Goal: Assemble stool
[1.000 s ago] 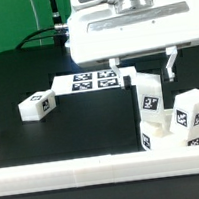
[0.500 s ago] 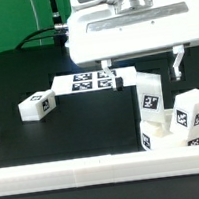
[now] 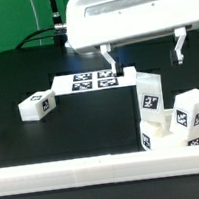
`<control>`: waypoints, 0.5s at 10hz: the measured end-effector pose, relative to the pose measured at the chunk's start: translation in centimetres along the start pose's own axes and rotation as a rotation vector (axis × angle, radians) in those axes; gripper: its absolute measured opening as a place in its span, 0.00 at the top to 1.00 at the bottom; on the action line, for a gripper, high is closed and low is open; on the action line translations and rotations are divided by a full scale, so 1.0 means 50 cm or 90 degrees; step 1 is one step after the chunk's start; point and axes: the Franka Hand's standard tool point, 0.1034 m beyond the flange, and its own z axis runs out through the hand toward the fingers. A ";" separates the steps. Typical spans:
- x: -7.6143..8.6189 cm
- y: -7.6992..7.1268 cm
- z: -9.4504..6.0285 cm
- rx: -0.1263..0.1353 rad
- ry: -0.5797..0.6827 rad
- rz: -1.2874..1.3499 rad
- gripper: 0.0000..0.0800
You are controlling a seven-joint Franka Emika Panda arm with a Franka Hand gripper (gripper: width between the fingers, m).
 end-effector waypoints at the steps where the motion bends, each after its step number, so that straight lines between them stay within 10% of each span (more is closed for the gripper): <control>1: 0.002 0.000 -0.001 0.001 -0.016 0.003 0.19; 5: -0.021 0.000 0.012 0.003 -0.149 0.012 0.19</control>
Offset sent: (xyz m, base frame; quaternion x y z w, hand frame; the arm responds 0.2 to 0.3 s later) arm 0.0000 0.0000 0.0000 0.0000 -0.1296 0.0000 0.9916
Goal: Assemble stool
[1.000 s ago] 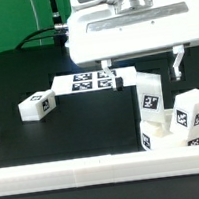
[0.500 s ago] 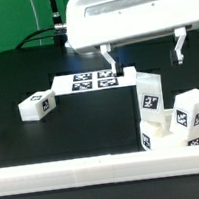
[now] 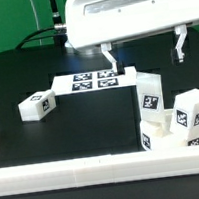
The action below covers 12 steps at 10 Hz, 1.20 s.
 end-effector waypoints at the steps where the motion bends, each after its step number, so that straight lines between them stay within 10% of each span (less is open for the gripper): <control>1: -0.003 0.001 -0.002 0.001 -0.059 0.003 0.19; 6: -0.018 0.012 -0.011 0.005 -0.264 0.013 0.19; 12: 0.000 0.030 -0.010 0.025 -0.246 -0.269 0.19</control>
Offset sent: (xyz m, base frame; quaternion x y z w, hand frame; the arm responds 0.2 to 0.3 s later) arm -0.0005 -0.0070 0.0028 0.0017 -0.1994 -0.0104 0.9799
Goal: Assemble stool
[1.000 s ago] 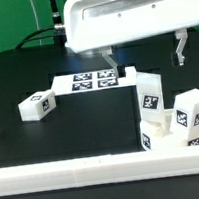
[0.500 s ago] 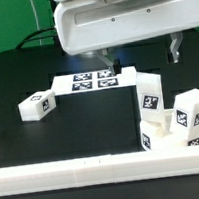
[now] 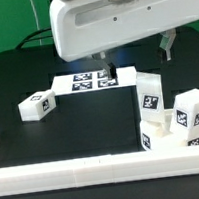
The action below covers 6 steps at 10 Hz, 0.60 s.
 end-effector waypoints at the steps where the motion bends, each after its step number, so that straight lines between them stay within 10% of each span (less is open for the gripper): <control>1: -0.001 0.002 0.000 -0.001 -0.001 -0.054 0.19; 4: -0.002 0.009 0.000 -0.011 -0.004 -0.185 0.19; 6: 0.015 0.004 -0.002 -0.048 0.006 -0.365 0.19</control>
Offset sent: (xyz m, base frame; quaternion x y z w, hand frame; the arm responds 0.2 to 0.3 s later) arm 0.0000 0.0000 0.0000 0.0000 0.0000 -0.1296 0.9916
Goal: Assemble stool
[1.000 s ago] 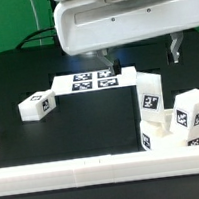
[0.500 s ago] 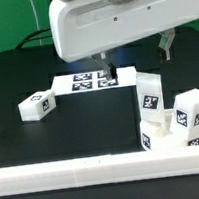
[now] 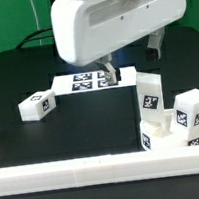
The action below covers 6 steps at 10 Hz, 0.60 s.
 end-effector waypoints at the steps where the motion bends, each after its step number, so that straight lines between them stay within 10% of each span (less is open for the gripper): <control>1: 0.003 -0.001 0.001 -0.004 -0.001 -0.057 0.19; 6: -0.001 0.000 0.012 -0.015 -0.012 -0.213 0.19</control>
Offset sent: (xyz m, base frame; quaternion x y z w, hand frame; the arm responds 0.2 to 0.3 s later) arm 0.0000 0.0000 0.0000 0.0000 0.0000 -0.1938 0.9810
